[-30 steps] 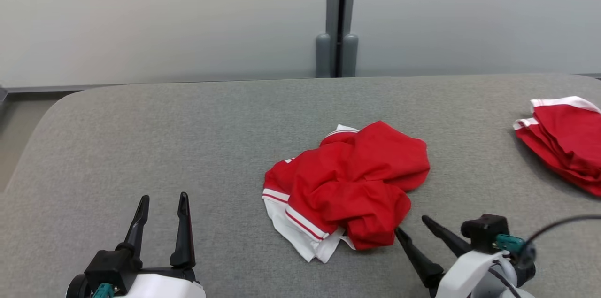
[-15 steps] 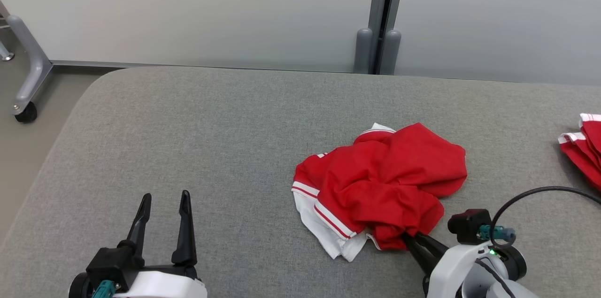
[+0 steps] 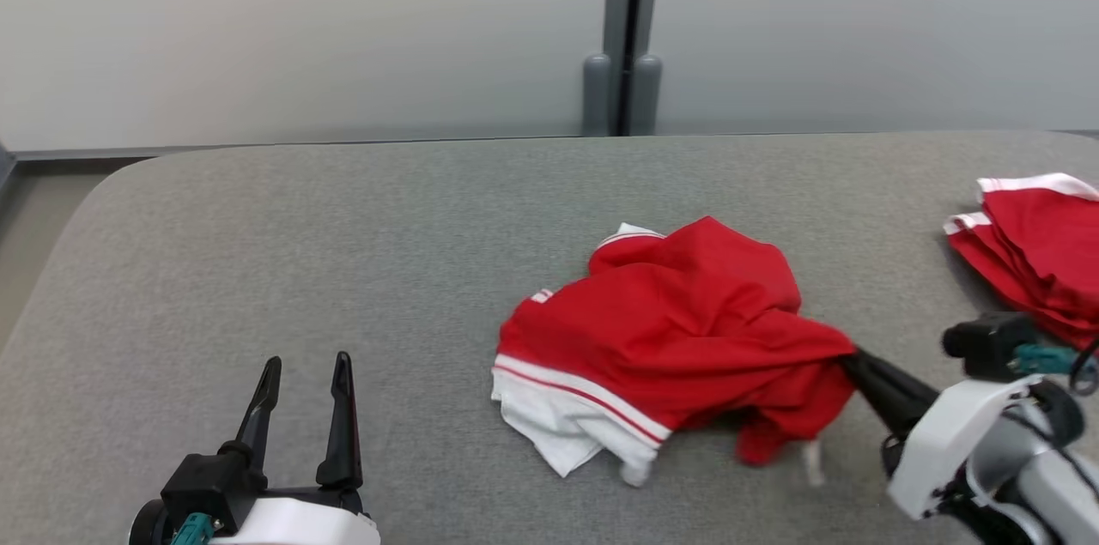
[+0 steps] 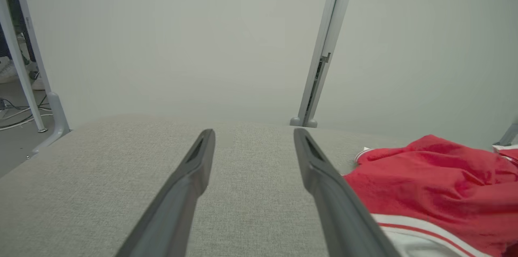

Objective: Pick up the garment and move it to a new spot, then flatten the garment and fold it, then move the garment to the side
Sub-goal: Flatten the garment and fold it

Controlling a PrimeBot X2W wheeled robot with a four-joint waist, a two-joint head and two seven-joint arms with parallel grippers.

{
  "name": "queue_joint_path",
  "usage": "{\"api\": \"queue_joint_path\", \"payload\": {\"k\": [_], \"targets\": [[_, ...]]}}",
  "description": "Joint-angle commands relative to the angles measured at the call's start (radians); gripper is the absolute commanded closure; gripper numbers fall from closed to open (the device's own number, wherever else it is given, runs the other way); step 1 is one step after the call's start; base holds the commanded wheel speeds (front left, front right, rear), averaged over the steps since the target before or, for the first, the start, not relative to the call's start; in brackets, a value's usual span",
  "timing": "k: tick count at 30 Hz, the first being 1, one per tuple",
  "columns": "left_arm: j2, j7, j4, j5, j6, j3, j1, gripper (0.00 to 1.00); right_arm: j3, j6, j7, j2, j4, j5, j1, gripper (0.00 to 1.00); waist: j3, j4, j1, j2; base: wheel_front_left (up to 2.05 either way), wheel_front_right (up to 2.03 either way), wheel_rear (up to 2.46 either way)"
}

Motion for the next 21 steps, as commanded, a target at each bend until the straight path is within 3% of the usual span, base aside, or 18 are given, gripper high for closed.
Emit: {"api": "queue_joint_path", "payload": {"k": [1, 8, 11, 14, 15, 16, 17, 21], "targets": [[0.003, -0.004, 0.002, 0.008, -0.001, 0.003, -0.011, 0.0, -0.006, 0.0, 0.011, -0.02, -0.013, 0.008, -0.01, 1.0, 0.001, -0.024, 0.0, 0.0, 0.0, 0.0, 0.0], [0.002, -0.004, 0.019, 0.011, -0.01, -0.006, -0.034, 0.0, -0.033, 0.0, 0.122, -0.178, -0.103, 0.018, -0.027, 1.0, 0.022, -0.081, 0.0, 0.0, 0.0, 0.0, 0.0], [0.002, -0.004, 0.029, 0.011, -0.015, -0.014, -0.052, 0.0, -0.033, 0.0, 0.169, -0.213, -0.072, 0.014, -0.012, 1.0, 0.039, -0.087, 0.0, 0.0, 0.0, 0.0, 0.0], [0.001, -0.004, 0.037, 0.008, -0.017, -0.017, -0.061, 0.0, -0.035, 0.0, 0.167, -0.197, -0.011, -0.007, 0.005, 0.98, 0.051, -0.081, 0.0, 0.0, 0.0, 0.0, 0.0], [0.001, -0.004, 0.04, 0.007, -0.018, -0.018, -0.066, 0.0, -0.034, 0.0, 0.164, -0.185, 0.009, -0.01, 0.012, 0.81, 0.055, -0.079, 0.0, 0.0, 0.0, 0.0, 0.0], [0.001, -0.004, 0.042, 0.007, -0.019, -0.017, -0.069, 0.0, -0.035, 0.0, 0.159, -0.17, 0.027, -0.01, 0.018, 0.5, 0.058, -0.076, 0.0, 0.0, 0.0, 0.0, 0.0], [0.001, -0.004, 0.044, 0.006, -0.019, -0.017, -0.071, 0.0, -0.037, 0.0, 0.153, -0.156, 0.04, -0.008, 0.021, 0.0, 0.059, -0.075, 0.0, 0.0, 0.0, 0.0, 0.0], [0.001, -0.004, 0.052, 0.008, -0.022, -0.01, -0.072, 0.0, -0.057, 0.0, 0.11, -0.117, 0.067, -0.011, 0.025, 0.0, 0.056, -0.075, 0.0, 0.0, 0.0, 0.0, 0.0]]}}
